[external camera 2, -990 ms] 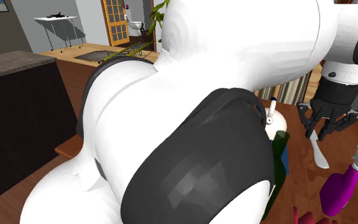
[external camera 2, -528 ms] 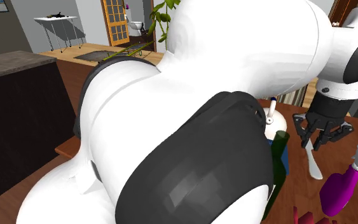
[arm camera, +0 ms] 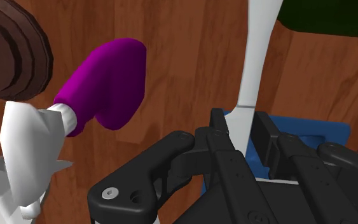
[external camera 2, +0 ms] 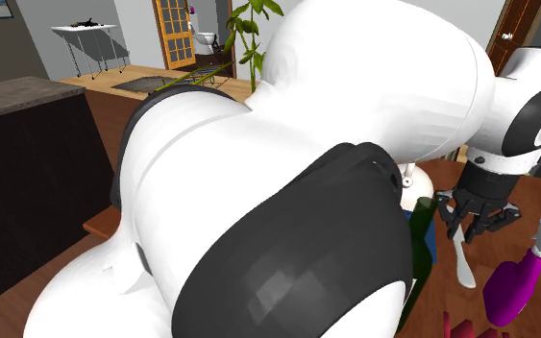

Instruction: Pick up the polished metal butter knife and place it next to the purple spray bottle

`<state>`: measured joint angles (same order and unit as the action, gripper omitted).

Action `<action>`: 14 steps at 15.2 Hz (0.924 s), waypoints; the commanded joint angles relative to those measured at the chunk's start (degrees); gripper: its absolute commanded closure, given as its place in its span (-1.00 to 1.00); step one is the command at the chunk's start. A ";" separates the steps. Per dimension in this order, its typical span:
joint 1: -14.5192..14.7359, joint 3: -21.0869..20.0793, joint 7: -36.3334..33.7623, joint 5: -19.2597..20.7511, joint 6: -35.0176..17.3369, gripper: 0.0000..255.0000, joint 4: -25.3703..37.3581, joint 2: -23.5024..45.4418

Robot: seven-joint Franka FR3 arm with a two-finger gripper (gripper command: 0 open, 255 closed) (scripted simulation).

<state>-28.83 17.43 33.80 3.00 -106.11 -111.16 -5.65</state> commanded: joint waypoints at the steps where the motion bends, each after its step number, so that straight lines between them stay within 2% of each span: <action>1: 0.00 0.02 -0.03 -0.06 -1.45 1.00 -1.17 0.25; 14: -0.15 0.33 0.24 -0.56 -11.33 1.00 -8.94 2.45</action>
<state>-28.95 17.72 33.95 2.56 -116.71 -119.79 -3.60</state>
